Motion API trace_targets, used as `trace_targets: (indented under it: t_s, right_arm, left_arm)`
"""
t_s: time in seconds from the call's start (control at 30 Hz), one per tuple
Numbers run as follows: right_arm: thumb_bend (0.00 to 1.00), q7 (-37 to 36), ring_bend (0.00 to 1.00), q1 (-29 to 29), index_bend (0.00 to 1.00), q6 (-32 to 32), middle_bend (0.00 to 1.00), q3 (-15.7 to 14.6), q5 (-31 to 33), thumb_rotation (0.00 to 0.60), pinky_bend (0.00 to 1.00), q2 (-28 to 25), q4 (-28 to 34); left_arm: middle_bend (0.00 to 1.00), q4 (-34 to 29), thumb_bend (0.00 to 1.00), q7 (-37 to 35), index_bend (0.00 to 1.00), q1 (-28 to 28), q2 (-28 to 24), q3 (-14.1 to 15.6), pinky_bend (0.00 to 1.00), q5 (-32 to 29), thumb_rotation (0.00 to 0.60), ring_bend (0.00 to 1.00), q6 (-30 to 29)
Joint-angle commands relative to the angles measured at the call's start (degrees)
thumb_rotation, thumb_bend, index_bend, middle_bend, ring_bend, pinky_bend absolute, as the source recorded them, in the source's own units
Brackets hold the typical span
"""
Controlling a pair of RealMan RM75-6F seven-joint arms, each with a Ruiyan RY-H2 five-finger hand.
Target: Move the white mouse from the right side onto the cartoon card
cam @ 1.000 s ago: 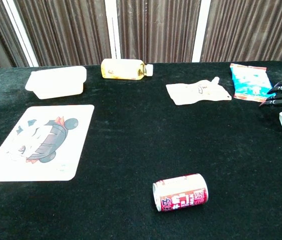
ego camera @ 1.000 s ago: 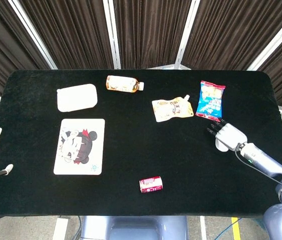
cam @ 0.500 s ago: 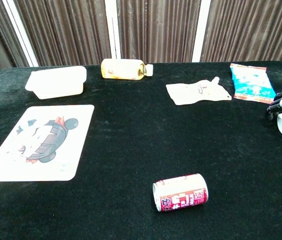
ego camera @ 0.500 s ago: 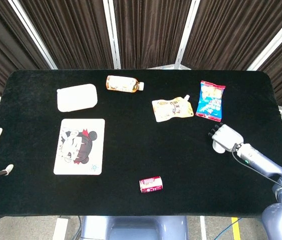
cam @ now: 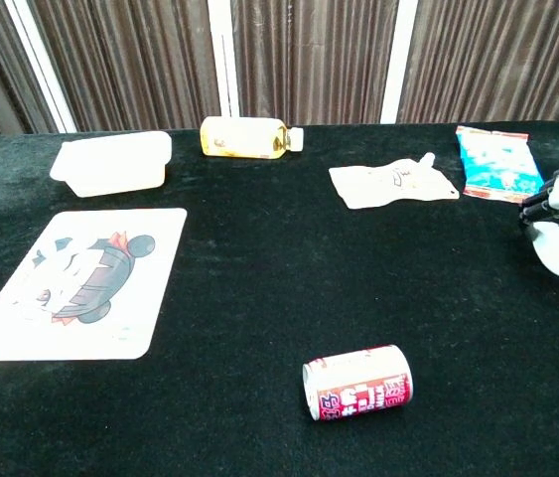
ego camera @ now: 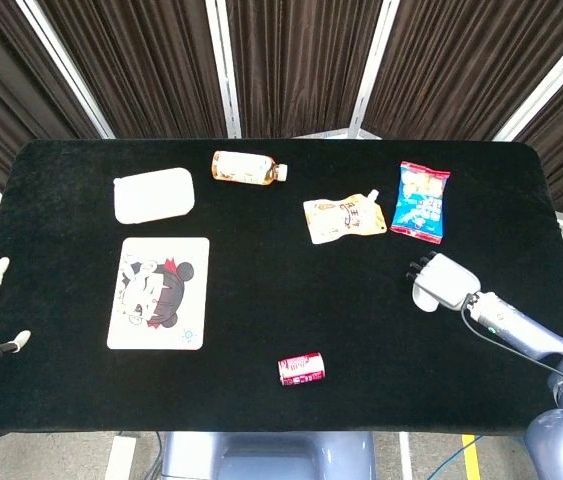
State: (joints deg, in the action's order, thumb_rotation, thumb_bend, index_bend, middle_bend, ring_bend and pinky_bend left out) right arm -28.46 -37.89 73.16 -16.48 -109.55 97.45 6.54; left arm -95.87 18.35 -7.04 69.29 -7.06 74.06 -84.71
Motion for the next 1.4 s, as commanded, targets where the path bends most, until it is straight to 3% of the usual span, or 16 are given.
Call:
trace_targets:
  t_s: [0.03,0.23,0.53,0.83,1.1,1.2,1.27,1.33,1.4]
  right_arm:
    - [0.45,0.0,0.43,-0.9,0.51,5.3,0.59,0.1,0.1,0.600,0.49,-0.8,1.1]
    - [0.44,3.0,0.43,-4.9,0.51,12.7,0.59,-0.2,-1.1,0.600,0.49,-1.1,3.5]
    - [0.43,10.0,0.43,-15.2,0.51,13.8,0.59,-1.3,-4.6,0.600,0.50,0.2,10.3]
    - [0.44,18.5,0.43,-27.5,0.51,1.7,0.59,0.7,-5.4,0.600,0.50,0.9,24.6]
    - [0.43,22.6,0.43,-30.7,0.51,-6.9,0.59,2.2,-4.2,0.600,0.50,1.4,32.4]
    - [0.36,23.8,0.42,-31.0,0.51,-8.8,0.58,2.3,-4.1,0.600,0.49,2.2,33.5]
    - [0.15,24.5,0.29,-30.9,0.39,-9.4,0.46,2.3,-4.1,0.600,0.37,2.7,33.5]
    - [0.02,25.5,0.10,-30.8,0.22,-11.2,0.28,2.2,-3.8,0.600,0.19,2.8,33.5]
    - [0.00,25.5,0.01,-30.5,0.12,-12.9,0.15,2.4,-2.8,0.600,0.09,2.4,34.6]
  left_arm:
    - [0.00,-0.5,0.00,-1.0,0.00,0.1,-0.6,0.2,0.00,0.5,0.600,0.00,0.1]
    - [0.00,-1.6,0.00,-4.0,0.00,0.1,-2.3,0.9,0.00,1.6,0.600,0.00,1.3]
    - [0.00,-2.1,0.00,-9.5,0.00,-0.3,-5.2,0.9,0.00,2.0,0.600,0.00,3.5]
    - [0.00,-1.1,0.00,-13.1,0.00,-0.6,-7.1,1.1,0.00,0.9,0.600,0.00,5.9]
    - [0.00,0.1,0.00,-15.7,0.00,-0.9,-8.0,0.8,0.00,-1.1,0.600,0.00,7.9]
    - [0.00,0.4,0.00,-16.5,0.00,-0.9,-8.1,0.8,0.00,-1.2,0.600,0.00,8.2]
    - [0.00,0.4,0.00,-16.7,0.00,-0.9,-8.2,0.7,0.00,-1.1,0.600,0.00,8.1]
    - [0.00,0.5,0.00,-17.0,0.00,-0.8,-8.2,0.8,0.00,-1.1,0.600,0.00,8.0]
    - [0.00,0.5,0.00,-17.1,0.00,-0.9,-8.3,0.8,0.00,-1.0,0.600,0.00,8.1]
